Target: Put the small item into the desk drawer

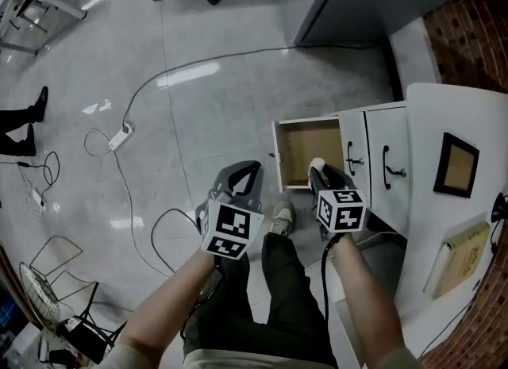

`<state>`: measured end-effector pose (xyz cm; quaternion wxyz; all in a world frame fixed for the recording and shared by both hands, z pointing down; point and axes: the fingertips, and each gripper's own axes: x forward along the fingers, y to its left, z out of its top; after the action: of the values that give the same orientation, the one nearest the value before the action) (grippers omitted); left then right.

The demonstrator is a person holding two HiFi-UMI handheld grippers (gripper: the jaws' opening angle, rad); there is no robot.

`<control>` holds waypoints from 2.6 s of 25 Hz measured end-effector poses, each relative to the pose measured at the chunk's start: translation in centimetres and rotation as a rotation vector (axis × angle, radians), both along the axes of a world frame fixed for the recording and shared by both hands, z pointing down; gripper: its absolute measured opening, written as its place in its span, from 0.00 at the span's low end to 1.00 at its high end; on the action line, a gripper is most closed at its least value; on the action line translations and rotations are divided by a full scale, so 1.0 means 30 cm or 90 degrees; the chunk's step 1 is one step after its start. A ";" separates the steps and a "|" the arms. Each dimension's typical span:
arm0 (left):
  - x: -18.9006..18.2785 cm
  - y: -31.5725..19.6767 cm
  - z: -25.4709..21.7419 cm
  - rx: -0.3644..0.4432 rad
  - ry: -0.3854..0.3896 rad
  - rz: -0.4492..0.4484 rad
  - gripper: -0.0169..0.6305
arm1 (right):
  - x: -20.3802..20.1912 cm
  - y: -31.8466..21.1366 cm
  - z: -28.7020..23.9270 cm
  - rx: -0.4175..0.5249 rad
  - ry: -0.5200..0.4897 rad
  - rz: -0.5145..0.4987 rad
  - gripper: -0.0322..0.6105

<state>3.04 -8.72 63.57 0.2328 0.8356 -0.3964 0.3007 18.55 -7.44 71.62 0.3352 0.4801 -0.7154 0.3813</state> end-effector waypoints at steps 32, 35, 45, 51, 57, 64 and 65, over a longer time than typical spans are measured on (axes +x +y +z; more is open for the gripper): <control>0.061 0.102 1.213 -0.123 0.018 0.023 0.03 | 0.085 0.161 1.371 -0.201 0.089 -0.064 0.25; 0.050 0.094 1.223 -0.121 0.022 0.026 0.03 | 0.085 0.157 1.393 -0.201 0.096 -0.065 0.26; 0.029 0.083 1.070 -0.127 0.037 0.024 0.03 | 0.055 0.149 1.194 -0.173 0.073 -0.038 0.17; -0.006 0.012 0.791 -0.077 0.027 0.037 0.03 | -0.003 0.075 0.871 -0.105 0.036 -0.028 0.10; -0.059 -0.037 0.457 -0.024 0.029 0.042 0.03 | -0.114 -0.009 0.423 -0.018 -0.038 0.010 0.07; -0.120 -0.045 0.025 0.051 0.031 0.040 0.03 | -0.234 -0.023 -0.119 0.094 -0.085 -0.015 0.06; -0.126 -0.040 -0.039 0.062 0.031 0.043 0.03 | -0.246 -0.020 -0.193 0.107 -0.093 -0.014 0.06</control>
<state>-0.72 -9.93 62.40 0.1911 0.8659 -0.3763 0.2684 11.18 -8.04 65.83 0.2448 0.4693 -0.7727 0.3502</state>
